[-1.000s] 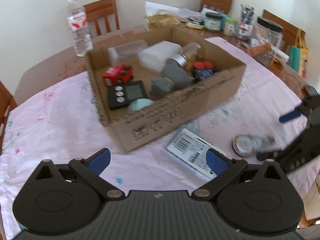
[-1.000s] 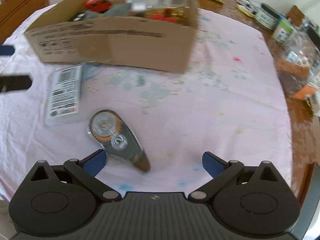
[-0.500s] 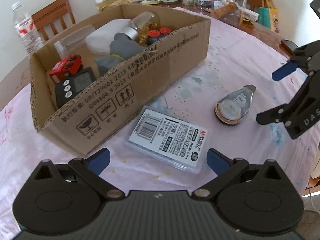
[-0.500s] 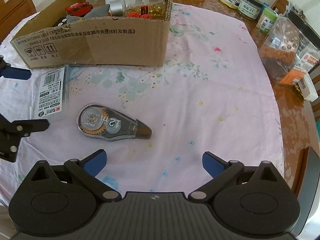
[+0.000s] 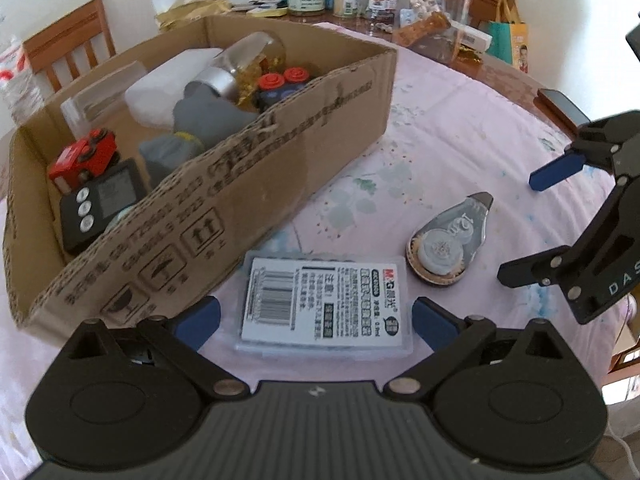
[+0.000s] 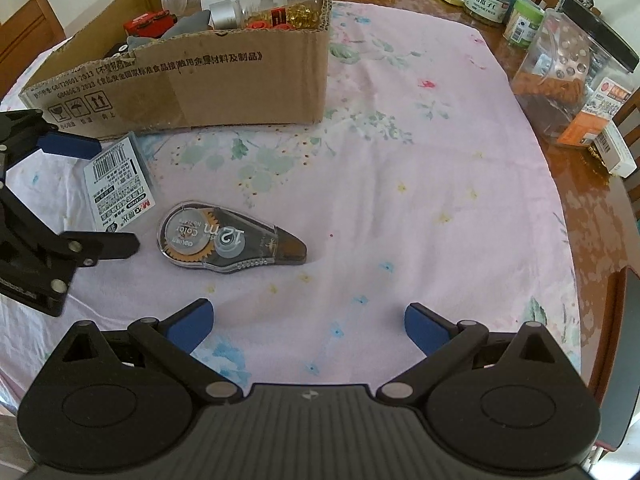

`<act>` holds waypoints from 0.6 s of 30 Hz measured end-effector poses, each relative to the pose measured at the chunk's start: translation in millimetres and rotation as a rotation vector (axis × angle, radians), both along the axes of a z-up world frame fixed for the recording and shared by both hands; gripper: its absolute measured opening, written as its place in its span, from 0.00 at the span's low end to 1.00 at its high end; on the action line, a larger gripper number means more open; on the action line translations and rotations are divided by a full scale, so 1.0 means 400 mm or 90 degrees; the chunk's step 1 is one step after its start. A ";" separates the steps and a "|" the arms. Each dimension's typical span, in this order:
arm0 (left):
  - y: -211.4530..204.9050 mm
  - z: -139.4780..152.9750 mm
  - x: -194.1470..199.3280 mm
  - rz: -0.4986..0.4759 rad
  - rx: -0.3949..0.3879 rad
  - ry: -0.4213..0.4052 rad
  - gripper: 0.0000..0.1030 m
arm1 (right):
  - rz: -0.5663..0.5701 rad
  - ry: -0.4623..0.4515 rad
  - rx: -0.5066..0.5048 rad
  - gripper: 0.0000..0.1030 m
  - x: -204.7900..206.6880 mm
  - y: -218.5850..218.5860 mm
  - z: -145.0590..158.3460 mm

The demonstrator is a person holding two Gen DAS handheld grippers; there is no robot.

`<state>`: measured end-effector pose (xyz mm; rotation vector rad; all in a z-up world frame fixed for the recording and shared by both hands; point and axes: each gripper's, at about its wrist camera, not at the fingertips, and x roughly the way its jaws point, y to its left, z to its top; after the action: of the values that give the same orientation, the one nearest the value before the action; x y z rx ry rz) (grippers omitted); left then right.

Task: Organize rigid objects
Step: 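Grasp the white barcode card pack with left tool while right tool nudges the tape roller, then close the right tool around the correction tape roller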

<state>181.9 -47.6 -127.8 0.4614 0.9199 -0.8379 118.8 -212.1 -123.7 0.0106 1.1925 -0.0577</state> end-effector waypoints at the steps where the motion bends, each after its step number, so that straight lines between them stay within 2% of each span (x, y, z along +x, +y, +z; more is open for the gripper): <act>1: -0.002 0.002 0.001 0.001 -0.004 0.004 0.94 | -0.001 0.000 -0.001 1.00 0.001 0.001 0.000; 3: -0.004 0.005 0.000 0.004 -0.006 0.004 0.88 | -0.003 -0.001 -0.001 1.00 0.002 0.003 -0.001; 8: 0.006 0.007 -0.008 0.040 0.001 0.007 0.88 | -0.005 -0.010 -0.002 1.00 0.000 0.006 -0.002; 18: 0.094 0.010 -0.008 0.197 0.020 0.026 0.88 | -0.001 -0.059 -0.007 1.00 -0.030 0.011 -0.001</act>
<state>178.9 -10.1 -123.9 0.3199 1.0127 -0.5530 106.7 -207.5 -124.1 0.0049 1.0991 -0.0637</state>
